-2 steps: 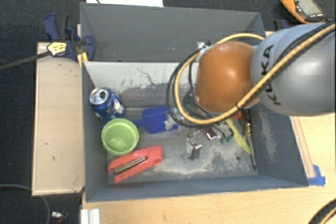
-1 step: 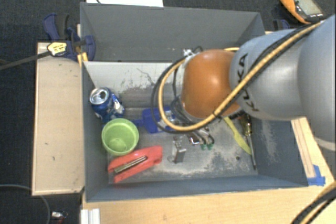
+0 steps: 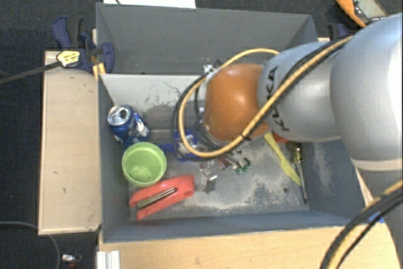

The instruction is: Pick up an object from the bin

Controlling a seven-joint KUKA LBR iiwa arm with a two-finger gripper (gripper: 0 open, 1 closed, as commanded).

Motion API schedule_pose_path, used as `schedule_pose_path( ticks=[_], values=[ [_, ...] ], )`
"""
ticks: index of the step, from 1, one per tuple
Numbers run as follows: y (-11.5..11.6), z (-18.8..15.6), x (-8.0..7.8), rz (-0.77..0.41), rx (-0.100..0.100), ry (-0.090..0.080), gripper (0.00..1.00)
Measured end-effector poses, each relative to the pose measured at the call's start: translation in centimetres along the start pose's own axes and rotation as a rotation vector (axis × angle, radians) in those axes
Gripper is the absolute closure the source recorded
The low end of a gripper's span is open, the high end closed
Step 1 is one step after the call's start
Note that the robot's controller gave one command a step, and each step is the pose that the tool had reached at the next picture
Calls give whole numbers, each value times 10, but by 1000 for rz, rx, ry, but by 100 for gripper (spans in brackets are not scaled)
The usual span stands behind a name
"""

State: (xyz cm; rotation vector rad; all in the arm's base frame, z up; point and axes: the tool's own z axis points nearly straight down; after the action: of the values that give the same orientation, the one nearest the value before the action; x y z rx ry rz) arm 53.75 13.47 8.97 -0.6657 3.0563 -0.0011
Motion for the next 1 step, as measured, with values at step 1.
schedule_pose_path(
  ticks=[1],
  values=[
    [-20, 18, -15, 18, -2, -8, 100]
  ],
)
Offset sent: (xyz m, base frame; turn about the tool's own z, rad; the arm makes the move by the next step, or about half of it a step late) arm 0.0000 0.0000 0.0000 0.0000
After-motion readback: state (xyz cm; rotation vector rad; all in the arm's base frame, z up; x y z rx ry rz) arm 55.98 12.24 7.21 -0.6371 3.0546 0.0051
